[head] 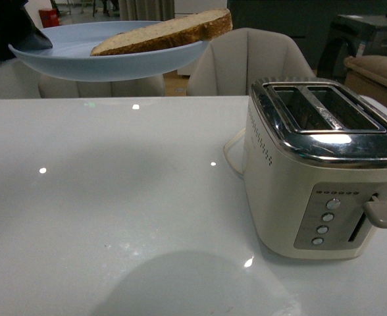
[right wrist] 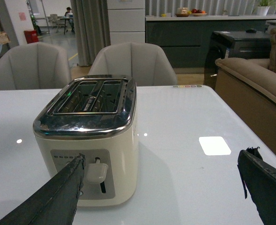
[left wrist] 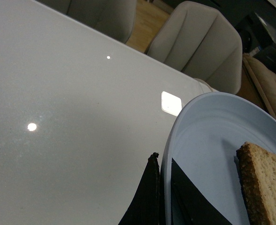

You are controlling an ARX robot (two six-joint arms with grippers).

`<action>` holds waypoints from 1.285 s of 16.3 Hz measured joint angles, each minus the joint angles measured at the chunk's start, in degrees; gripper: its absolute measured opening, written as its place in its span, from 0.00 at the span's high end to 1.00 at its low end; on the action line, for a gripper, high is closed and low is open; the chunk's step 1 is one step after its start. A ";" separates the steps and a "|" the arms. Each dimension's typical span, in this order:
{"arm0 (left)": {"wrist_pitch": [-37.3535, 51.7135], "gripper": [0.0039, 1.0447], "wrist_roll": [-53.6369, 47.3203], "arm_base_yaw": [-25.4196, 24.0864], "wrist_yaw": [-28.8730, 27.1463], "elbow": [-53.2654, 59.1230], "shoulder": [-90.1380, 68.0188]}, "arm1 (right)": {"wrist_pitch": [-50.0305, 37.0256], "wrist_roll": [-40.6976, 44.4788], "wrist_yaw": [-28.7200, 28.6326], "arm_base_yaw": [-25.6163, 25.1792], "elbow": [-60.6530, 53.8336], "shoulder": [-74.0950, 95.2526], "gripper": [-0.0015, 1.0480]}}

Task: Left arm holds plate, right arm toasts bread

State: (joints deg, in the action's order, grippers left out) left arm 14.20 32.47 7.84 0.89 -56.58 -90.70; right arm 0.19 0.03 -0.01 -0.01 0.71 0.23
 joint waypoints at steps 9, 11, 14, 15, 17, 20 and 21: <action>0.00 0.97 0.00 0.00 0.00 -0.02 -0.02 | 0.00 0.00 0.00 0.00 0.00 0.00 0.06; -0.02 0.97 0.00 0.00 -0.02 -0.02 -0.02 | 0.00 0.00 -0.02 0.00 0.00 0.00 0.06; -0.02 0.97 0.00 0.00 0.00 -0.02 -0.02 | 5.49 -2.05 8.92 3.54 1.84 2.97 0.06; -0.07 0.97 0.00 0.00 -0.02 -0.02 -0.02 | 4.83 -3.37 13.86 2.49 3.80 7.93 0.06; -0.02 0.97 -0.02 0.00 -0.02 -0.11 -0.15 | 0.09 -3.91 12.17 -4.37 7.61 10.84 0.06; 0.00 0.97 -0.02 0.00 0.13 -0.13 -0.17 | -11.63 -3.87 6.01 -7.06 14.93 24.57 0.06; -0.11 0.97 -0.04 0.00 0.13 -0.11 -0.20 | -14.47 -3.85 5.03 -6.73 16.98 28.72 0.06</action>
State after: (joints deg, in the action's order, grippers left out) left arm 14.09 32.42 7.84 1.02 -56.69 -90.89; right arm -14.28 -3.81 5.02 -6.74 17.69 28.95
